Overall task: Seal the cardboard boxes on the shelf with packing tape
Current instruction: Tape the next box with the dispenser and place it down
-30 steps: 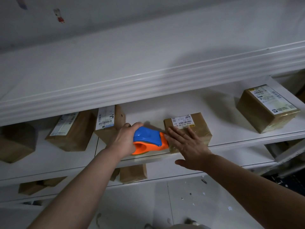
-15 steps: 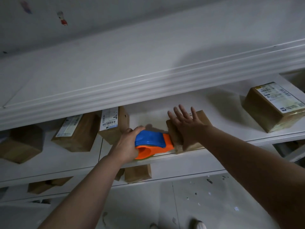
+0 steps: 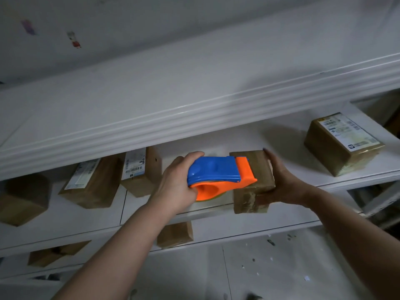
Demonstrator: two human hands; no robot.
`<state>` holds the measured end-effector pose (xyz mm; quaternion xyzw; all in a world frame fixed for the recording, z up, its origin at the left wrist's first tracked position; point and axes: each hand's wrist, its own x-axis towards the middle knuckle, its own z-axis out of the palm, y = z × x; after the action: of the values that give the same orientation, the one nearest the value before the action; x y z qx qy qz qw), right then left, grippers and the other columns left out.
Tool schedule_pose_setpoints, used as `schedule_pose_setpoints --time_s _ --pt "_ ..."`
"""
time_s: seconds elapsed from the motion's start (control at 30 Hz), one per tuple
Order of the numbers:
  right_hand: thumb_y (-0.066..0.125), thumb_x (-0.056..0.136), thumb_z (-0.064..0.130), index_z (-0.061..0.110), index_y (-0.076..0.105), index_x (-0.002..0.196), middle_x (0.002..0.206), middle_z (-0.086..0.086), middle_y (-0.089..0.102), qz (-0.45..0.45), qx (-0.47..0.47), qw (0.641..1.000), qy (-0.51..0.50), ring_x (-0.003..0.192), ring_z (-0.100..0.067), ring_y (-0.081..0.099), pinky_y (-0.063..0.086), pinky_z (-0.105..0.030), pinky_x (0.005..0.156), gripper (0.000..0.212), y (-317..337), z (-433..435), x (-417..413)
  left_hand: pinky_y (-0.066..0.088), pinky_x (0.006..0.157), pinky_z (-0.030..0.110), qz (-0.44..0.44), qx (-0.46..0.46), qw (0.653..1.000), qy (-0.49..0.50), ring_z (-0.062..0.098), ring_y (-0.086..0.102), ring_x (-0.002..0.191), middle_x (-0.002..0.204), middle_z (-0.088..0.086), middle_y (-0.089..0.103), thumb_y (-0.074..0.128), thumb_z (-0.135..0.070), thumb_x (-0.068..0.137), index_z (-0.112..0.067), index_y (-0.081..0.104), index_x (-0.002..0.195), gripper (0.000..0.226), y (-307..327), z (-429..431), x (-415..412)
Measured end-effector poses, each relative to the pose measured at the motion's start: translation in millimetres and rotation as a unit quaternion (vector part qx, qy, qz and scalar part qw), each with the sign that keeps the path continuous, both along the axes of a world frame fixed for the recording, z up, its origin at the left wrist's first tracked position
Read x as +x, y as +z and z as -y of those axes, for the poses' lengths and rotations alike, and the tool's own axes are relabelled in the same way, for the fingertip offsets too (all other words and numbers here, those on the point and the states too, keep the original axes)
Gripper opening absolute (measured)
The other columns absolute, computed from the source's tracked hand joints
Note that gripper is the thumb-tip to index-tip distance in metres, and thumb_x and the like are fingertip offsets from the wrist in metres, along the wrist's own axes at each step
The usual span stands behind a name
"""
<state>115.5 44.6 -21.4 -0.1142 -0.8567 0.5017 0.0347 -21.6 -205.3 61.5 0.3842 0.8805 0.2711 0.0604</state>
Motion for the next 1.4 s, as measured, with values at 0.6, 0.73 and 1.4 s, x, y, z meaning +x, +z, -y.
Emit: schedule_pose_setpoints --time_s 0.6,0.73,1.4 --pt "0.082 0.062 0.048 0.021 -0.007 0.152 0.159 0.001 0.003 0.075 0.362 0.929 0.027 0.146 -0.02 0.008 0.017 -0.039 0.119 0.13 28.3 9.8 -14.2 0.038 0.088 0.022 -0.029 -0.104 0.994 0.004 0.018 0.055 0.112 0.126 -0.002 0.054 0.065 0.005 0.069 -0.033 0.045 0.139 0.082 3.0 36.3 -37.6" --pt "0.075 0.072 0.049 0.02 -0.022 0.149 0.159 0.0 -0.022 0.113 0.402 0.907 0.052 0.144 -0.017 -0.022 -0.004 -0.045 0.119 0.127 35.6 10.2 -7.1 0.047 0.084 0.029 0.012 -0.08 0.997 -0.015 0.018 0.057 0.099 0.11 -0.001 0.054 0.064 0.004 0.068 -0.035 0.047 0.135 0.079 -21.2 14.4 -25.3" --pt "0.088 0.057 0.032 0.014 0.0 0.153 0.151 -0.008 0.016 -0.007 0.225 0.974 0.02 0.139 -0.024 0.019 0.024 -0.039 0.115 0.132 27.1 22.9 -40.2 0.039 0.083 0.023 -0.043 -0.059 0.997 0.014 0.02 0.056 0.106 0.121 0.002 0.055 0.065 0.001 0.07 -0.031 0.046 0.139 0.078 -4.5 20.1 -30.3"
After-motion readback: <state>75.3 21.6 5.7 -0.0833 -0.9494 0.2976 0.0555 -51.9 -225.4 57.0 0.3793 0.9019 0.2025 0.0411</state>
